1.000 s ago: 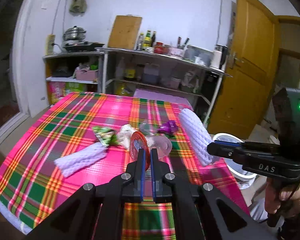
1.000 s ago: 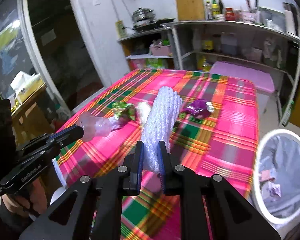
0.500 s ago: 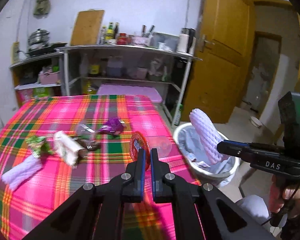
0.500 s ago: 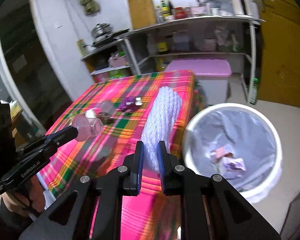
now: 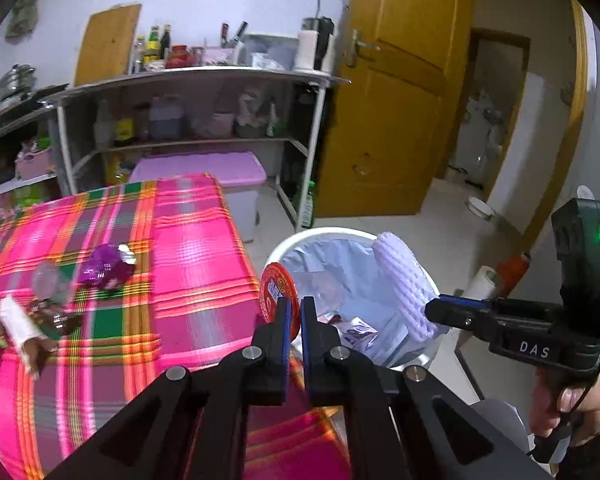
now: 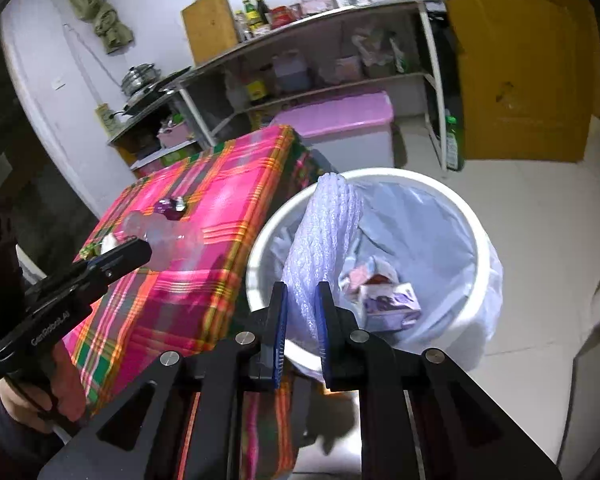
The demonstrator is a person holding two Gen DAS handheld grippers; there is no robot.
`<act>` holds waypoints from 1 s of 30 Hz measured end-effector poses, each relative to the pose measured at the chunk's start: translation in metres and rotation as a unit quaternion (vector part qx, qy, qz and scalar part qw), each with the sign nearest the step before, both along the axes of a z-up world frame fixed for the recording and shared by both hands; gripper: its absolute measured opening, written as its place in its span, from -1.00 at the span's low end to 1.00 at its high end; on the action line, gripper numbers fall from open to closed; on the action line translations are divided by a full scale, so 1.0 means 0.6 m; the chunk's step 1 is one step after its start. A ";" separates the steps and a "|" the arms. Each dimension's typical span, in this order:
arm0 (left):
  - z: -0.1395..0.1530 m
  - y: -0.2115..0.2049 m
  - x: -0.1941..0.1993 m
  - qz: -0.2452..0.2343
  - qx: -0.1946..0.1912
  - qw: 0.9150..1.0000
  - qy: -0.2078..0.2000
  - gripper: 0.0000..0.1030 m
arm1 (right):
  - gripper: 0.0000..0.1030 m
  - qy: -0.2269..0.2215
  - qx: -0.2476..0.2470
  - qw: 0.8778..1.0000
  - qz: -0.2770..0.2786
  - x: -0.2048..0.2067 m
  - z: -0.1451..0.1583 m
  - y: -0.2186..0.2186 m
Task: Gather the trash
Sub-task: 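Carry the cup and foam sleeve over the white bin and open both tools, then move both open tools back over the table items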
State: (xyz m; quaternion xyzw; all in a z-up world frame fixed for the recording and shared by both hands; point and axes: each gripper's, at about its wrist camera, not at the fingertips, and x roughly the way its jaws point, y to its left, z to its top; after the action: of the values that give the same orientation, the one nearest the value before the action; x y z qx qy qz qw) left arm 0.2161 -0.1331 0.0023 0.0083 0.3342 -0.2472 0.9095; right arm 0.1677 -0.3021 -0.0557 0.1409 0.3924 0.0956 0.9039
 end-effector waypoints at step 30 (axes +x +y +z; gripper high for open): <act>-0.011 -0.005 0.025 0.003 -0.045 0.999 0.022 -0.71 | -0.35 -0.028 -0.004 1.000 -0.004 -0.022 0.026 -0.003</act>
State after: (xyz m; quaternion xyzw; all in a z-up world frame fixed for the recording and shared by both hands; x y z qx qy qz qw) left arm 0.2311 -0.1363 -0.0042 -0.0394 0.3428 -0.2593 0.9021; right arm 0.1547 -0.3036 -0.0403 0.1355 0.3665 0.0946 0.9156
